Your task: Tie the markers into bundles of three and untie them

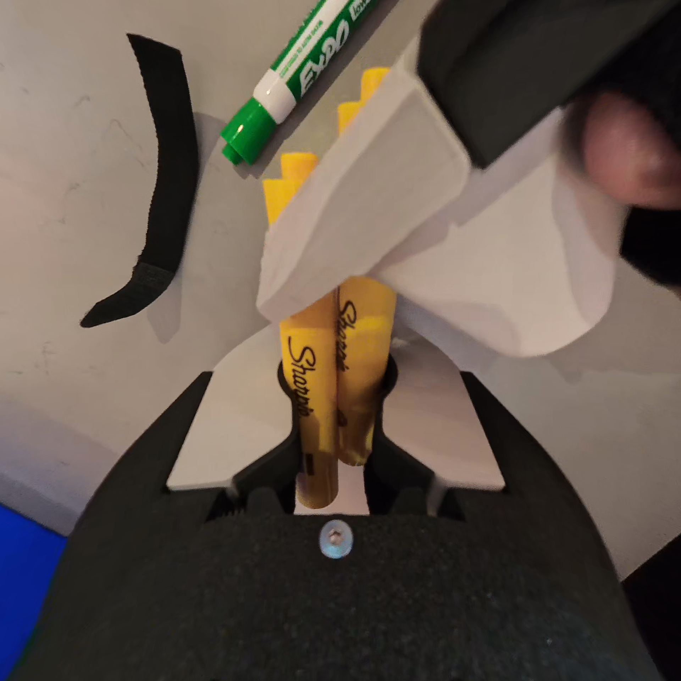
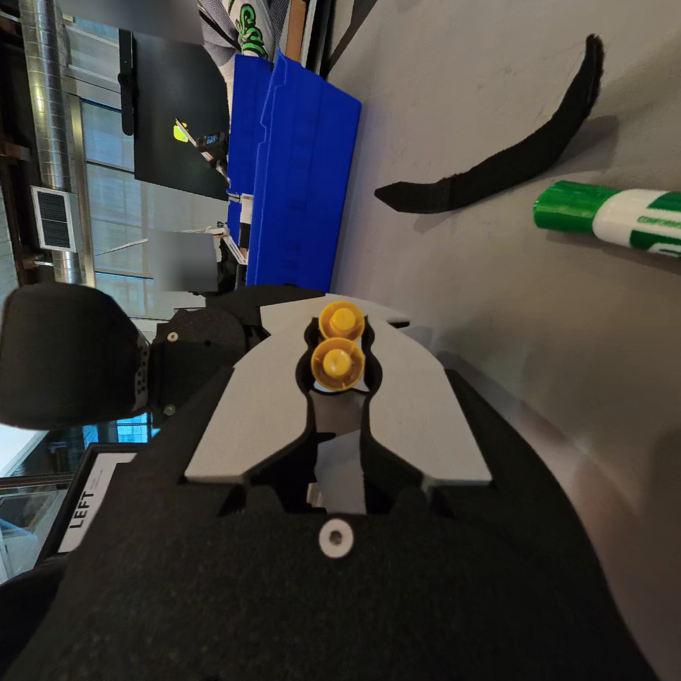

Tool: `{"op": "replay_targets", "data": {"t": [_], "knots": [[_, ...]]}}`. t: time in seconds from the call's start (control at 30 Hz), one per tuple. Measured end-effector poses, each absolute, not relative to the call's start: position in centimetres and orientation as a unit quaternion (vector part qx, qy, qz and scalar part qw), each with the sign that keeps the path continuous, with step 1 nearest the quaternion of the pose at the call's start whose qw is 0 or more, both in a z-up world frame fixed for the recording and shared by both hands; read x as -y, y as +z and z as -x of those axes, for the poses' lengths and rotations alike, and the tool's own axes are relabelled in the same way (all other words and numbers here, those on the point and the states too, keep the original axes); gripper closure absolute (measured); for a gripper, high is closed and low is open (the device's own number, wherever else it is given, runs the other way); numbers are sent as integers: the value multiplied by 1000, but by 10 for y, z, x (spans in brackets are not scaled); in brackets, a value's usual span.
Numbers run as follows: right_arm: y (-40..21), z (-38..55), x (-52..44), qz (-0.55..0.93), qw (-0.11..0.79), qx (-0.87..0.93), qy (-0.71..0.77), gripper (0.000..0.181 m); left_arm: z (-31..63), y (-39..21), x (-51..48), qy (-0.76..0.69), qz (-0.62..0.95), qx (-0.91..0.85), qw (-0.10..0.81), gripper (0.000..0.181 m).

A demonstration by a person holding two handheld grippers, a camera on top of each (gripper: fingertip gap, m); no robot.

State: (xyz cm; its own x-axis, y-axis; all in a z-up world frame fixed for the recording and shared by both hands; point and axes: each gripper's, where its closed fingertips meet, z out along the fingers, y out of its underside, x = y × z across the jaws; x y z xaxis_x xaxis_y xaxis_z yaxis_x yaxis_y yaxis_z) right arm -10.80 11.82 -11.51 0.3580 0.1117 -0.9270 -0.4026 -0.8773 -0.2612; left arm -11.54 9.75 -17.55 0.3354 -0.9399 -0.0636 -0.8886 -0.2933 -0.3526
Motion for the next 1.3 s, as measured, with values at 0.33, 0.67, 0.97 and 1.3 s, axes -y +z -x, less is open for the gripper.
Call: {"op": "replay_targets", "data": {"t": [0.33,0.67,0.97,1.3], "knots": [[-117,101,-102,807,177,-6,563,155,127,-179,-81,-100,750,-642,123,140],[-118,109,-93,816,146,26,558,160,140,-180,-82,-69,707,-698,90,140],[-116,116,-91,820,143,36,552,161,147,-179,-79,-81,708,-697,82,139],[-122,114,-86,811,132,30,568,161,154,-187,-74,-77,701,-706,70,139]]}}
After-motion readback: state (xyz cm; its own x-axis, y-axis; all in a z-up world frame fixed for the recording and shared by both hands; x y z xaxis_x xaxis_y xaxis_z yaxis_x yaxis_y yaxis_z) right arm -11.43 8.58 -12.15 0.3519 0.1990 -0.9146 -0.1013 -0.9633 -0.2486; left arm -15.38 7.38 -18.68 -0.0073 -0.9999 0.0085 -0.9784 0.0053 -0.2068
